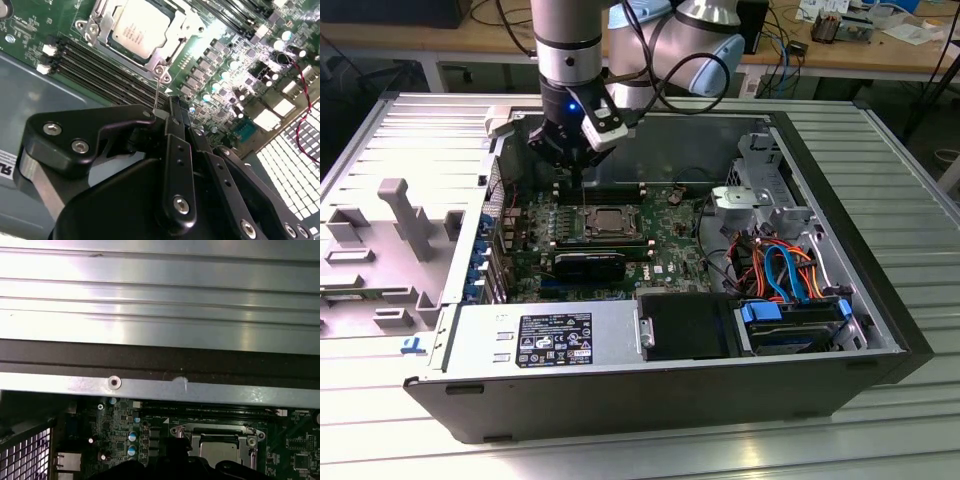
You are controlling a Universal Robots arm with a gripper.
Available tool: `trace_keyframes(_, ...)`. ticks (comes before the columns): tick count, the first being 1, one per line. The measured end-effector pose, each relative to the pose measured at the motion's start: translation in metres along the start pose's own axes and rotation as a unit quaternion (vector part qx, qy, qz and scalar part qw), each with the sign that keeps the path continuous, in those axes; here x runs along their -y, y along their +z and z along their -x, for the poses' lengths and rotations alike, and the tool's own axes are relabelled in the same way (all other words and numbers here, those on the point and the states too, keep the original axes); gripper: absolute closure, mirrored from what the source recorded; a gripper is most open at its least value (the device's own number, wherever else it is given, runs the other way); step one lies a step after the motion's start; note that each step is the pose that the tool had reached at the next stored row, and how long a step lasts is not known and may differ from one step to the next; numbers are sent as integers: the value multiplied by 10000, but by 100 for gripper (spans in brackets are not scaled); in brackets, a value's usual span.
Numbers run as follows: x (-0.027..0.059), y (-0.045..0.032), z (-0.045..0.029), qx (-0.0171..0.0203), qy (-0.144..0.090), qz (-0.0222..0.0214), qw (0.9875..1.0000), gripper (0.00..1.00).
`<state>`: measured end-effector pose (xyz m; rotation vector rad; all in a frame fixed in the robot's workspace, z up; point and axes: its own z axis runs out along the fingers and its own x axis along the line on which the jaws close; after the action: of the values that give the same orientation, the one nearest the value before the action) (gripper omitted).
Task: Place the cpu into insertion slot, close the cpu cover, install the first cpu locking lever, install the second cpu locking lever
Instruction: 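Install the first cpu locking lever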
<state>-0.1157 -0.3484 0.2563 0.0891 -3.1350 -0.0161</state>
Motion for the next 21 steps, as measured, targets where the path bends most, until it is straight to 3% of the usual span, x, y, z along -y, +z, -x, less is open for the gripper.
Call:
trace_keyframes(10, 0, 1, 20, 0, -1, 0, 10000, 89)
trace_keyframes(21, 11, 5, 203, -1, 0, 0, 10000, 89)
